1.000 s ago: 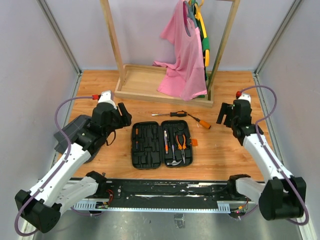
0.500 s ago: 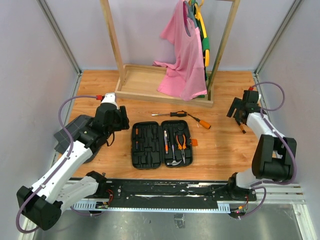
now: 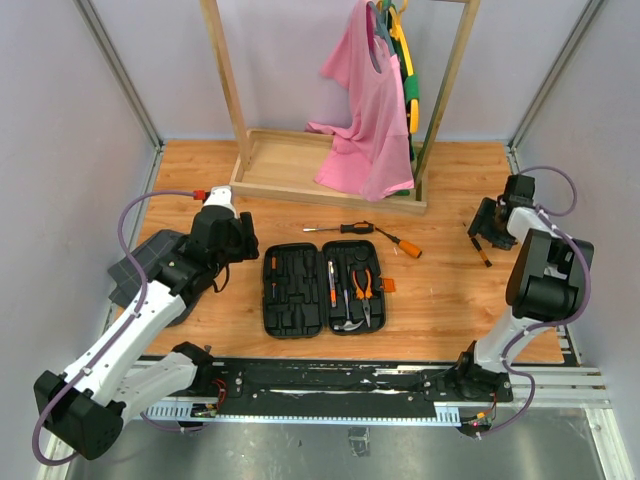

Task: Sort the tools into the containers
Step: Adjust the storage box at the center of the board, then pick up the screwdriver from the center of the board.

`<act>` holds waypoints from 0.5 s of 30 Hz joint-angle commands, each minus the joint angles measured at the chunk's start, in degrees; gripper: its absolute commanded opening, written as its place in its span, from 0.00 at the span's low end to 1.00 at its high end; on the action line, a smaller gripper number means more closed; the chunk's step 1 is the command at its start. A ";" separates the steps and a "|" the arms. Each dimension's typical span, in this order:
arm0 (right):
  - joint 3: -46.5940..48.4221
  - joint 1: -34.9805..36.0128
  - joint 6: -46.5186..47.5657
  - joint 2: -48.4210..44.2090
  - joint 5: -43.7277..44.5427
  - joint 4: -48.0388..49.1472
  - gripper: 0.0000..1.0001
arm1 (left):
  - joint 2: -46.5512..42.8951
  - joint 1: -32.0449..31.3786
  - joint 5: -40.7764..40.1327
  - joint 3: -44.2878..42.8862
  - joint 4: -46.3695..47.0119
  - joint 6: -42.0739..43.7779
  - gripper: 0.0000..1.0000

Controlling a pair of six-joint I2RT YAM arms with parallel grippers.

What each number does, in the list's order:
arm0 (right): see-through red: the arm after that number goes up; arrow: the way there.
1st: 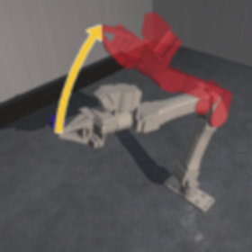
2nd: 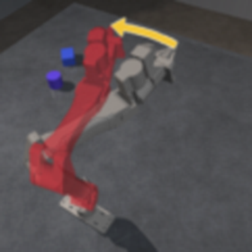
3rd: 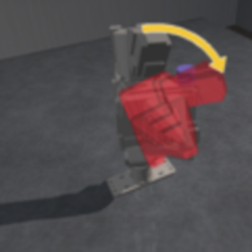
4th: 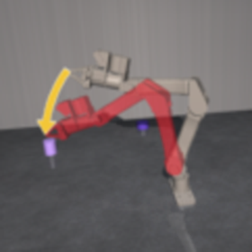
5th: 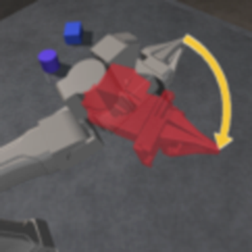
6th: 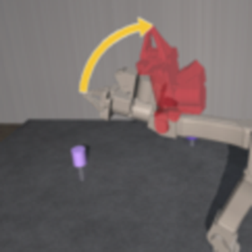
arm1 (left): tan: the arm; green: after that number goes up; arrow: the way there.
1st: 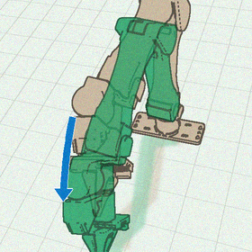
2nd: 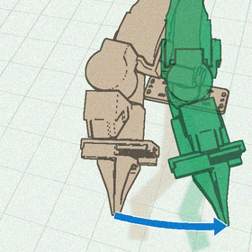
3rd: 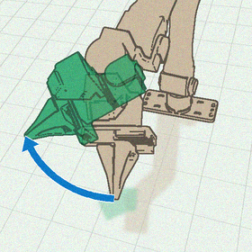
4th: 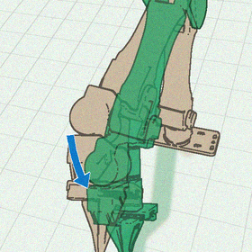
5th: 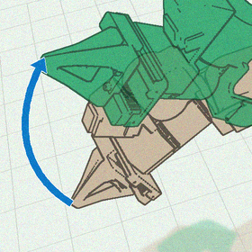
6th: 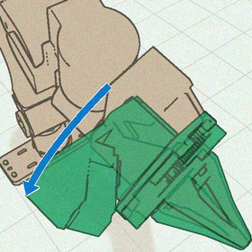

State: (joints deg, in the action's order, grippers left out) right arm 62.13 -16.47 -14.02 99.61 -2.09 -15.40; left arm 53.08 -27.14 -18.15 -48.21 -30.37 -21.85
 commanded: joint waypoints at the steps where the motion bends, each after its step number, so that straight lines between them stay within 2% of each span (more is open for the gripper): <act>1: 2.42 -0.67 2.39 1.71 -3.22 -3.97 0.63 | 0.26 -0.20 -0.13 -0.13 0.13 0.80 0.66; 9: 4.03 -0.14 3.17 4.34 -3.87 -6.94 0.53 | 0.60 -0.20 0.01 -0.13 0.17 0.97 0.66; 15: 5.19 2.55 4.32 6.46 -0.09 -9.16 0.49 | 0.80 -0.20 -0.09 -0.13 0.05 0.90 0.65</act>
State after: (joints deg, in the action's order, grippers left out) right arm 65.63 -15.94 -11.44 104.01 -4.64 -20.91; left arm 53.84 -27.14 -18.13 -48.21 -30.37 -21.65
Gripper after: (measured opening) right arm 0.500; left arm 0.655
